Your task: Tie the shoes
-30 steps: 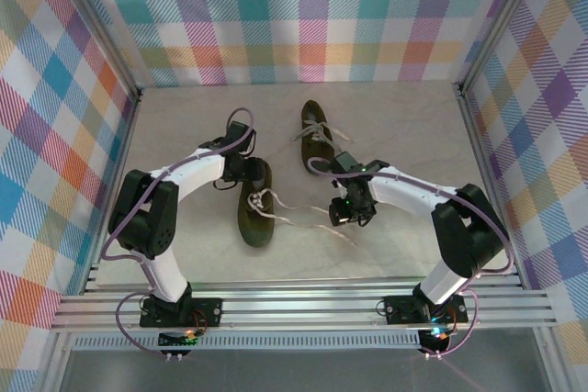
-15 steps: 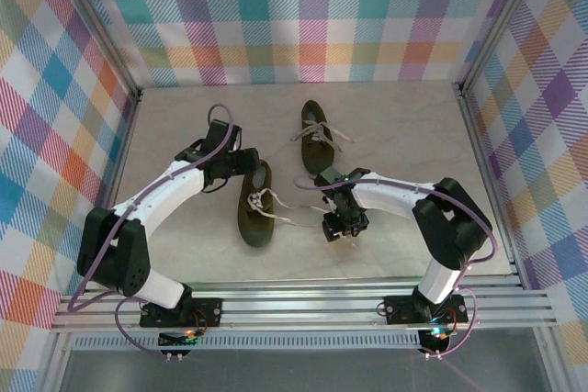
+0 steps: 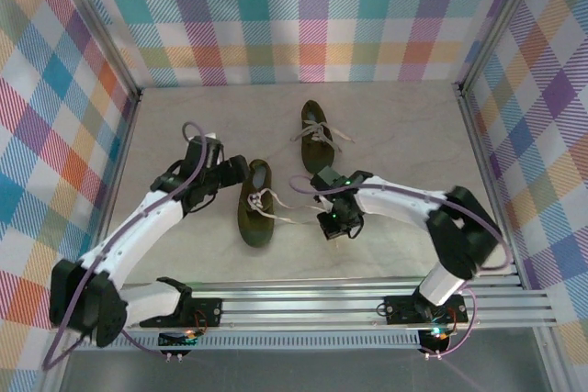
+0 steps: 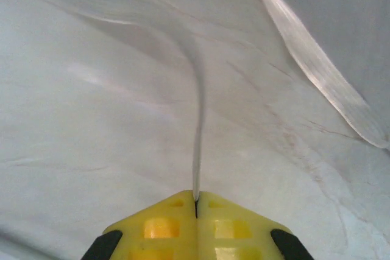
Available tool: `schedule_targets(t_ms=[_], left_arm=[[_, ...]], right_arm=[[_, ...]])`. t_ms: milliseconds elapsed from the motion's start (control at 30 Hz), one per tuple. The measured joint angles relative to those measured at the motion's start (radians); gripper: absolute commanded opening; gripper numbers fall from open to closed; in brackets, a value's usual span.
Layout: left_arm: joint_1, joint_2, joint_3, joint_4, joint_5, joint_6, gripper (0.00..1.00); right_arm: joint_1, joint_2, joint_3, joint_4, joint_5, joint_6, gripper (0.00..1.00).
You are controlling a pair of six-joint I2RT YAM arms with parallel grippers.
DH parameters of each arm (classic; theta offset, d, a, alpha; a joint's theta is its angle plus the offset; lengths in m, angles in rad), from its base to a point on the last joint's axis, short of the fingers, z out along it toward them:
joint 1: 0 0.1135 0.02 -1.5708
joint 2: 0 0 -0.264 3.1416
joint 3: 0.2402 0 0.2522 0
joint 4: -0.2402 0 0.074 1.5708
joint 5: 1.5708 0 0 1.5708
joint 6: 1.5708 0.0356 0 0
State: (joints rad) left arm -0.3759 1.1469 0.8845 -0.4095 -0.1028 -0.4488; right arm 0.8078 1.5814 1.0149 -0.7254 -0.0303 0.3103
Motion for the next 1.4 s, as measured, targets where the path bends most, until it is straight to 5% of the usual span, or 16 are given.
schedule_targets(t_ms=[167, 267, 633, 933, 1033, 1167, 1300, 1400], left_arm=[[0.000, -0.202, -0.069, 0.053, 0.043, 0.029, 1.00], [0.000, -0.274, -0.094, 0.105, 0.062, 0.058, 1.00], [-0.016, -0.257, -0.186, 0.391, 0.393, 0.259, 0.98], [-0.113, -0.105, -0.159, 0.465, 0.507, 0.367, 0.93], [-0.134, -0.039, -0.104, 0.465, 0.504, 0.393, 0.78], [-0.144, 0.016, -0.030, 0.461, 0.475, 0.417, 0.32], [-0.146, 0.005, -0.018, 0.455, 0.393, 0.408, 0.02], [-0.146, -0.030, -0.026, 0.435, 0.333, 0.397, 0.00]], right_arm=[[0.008, -0.282, 0.064, 0.090, -0.027, -0.022, 0.00], [0.008, -0.352, 0.154, 0.145, -0.018, -0.037, 0.00], [0.008, -0.286, 0.408, 0.210, -0.005, -0.089, 0.00], [0.008, -0.265, 0.452, 0.207, -0.020, -0.090, 0.00], [0.008, -0.265, 0.454, 0.189, -0.038, -0.090, 0.00], [0.008, -0.266, 0.453, 0.177, -0.042, -0.090, 0.00], [0.008, -0.269, 0.440, 0.155, 0.016, -0.091, 0.00], [0.012, -0.265, 0.394, 0.129, 0.047, -0.096, 0.01]])
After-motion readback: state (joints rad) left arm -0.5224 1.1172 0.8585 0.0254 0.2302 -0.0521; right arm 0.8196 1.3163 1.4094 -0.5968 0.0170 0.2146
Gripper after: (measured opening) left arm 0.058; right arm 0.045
